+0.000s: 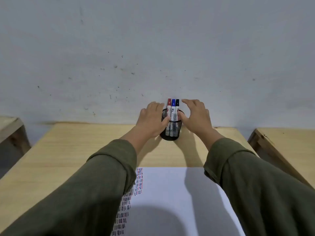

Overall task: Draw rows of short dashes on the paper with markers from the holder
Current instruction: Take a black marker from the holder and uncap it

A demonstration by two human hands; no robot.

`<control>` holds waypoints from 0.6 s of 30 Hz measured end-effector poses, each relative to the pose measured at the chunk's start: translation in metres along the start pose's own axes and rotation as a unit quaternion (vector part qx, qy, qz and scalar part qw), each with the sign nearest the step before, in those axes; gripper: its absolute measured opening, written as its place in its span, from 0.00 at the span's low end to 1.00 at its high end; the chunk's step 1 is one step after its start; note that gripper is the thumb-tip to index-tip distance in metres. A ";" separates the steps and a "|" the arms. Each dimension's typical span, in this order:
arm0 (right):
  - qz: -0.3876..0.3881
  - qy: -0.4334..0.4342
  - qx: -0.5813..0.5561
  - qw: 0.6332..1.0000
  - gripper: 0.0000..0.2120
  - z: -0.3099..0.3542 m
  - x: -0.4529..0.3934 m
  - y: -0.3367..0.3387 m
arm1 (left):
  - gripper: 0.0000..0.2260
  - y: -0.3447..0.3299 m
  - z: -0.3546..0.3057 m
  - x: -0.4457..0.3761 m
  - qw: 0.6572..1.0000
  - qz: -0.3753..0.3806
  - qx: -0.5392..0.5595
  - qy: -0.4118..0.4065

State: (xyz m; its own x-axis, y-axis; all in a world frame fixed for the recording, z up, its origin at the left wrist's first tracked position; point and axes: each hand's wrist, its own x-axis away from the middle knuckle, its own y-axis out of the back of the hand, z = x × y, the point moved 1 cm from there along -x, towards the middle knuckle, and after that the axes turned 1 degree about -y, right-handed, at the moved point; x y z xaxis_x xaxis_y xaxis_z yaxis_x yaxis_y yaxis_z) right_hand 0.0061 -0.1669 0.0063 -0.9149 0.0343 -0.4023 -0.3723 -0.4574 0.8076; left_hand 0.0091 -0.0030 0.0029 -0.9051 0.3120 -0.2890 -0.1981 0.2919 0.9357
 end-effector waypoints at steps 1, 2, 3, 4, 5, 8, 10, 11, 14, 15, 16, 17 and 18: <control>-0.001 0.001 0.001 1.000 0.23 0.000 -0.004 -0.003 | 0.26 -0.003 0.002 -0.003 1.000 0.009 0.004 0.004; -0.002 0.001 0.004 1.000 0.23 -0.001 -0.010 -0.006 | 0.26 -0.007 0.004 -0.006 1.000 0.014 0.012 0.004; -0.001 0.002 0.009 1.000 0.22 -0.003 -0.015 -0.010 | 0.26 -0.012 0.007 -0.008 1.000 0.021 0.013 0.005; 0.003 0.002 0.012 1.000 0.22 -0.003 -0.018 -0.012 | 0.26 -0.015 0.010 -0.009 0.999 0.031 0.015 0.005; 0.006 0.003 0.014 1.000 0.22 -0.004 -0.022 -0.016 | 0.26 -0.018 0.012 -0.011 0.999 0.037 0.021 0.006; 0.004 0.006 0.025 1.000 0.22 -0.006 -0.030 -0.021 | 0.25 -0.021 0.014 -0.011 0.998 0.044 0.042 0.001; 0.006 0.005 0.034 0.999 0.22 -0.008 -0.033 -0.025 | 0.25 -0.025 0.014 -0.009 0.998 0.050 0.048 -0.003; 0.007 0.006 0.035 0.999 0.22 -0.009 -0.034 -0.027 | 0.25 -0.025 0.014 -0.009 0.997 0.050 0.053 -0.002; 0.015 0.009 0.031 0.999 0.21 -0.010 -0.036 -0.029 | 0.25 -0.026 0.015 -0.010 0.997 0.047 0.057 -0.002; 0.016 0.011 0.027 0.999 0.21 -0.009 -0.036 -0.028 | 0.25 -0.025 0.015 -0.010 0.997 0.045 0.056 -0.003; 0.017 0.014 0.020 1.000 0.21 -0.009 -0.037 -0.028 | 0.25 -0.025 0.015 -0.010 0.997 0.045 0.056 -0.004; 0.014 0.016 0.007 1.000 0.22 -0.008 -0.038 -0.027 | 0.25 -0.025 0.016 -0.010 0.997 0.045 0.056 -0.005; 0.011 0.018 -0.006 1.000 0.22 -0.007 -0.039 -0.026 | 0.25 -0.025 0.016 -0.010 0.997 0.045 0.058 -0.005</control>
State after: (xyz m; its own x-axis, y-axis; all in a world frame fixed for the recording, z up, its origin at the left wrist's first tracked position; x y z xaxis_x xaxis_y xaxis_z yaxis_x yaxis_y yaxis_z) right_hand 0.0524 -0.1625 -0.0022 -0.9168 -0.0086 -0.3993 -0.3493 -0.4675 0.8120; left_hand 0.0291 0.0010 -0.0205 -0.9135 0.3495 -0.2082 -0.0717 0.3653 0.9281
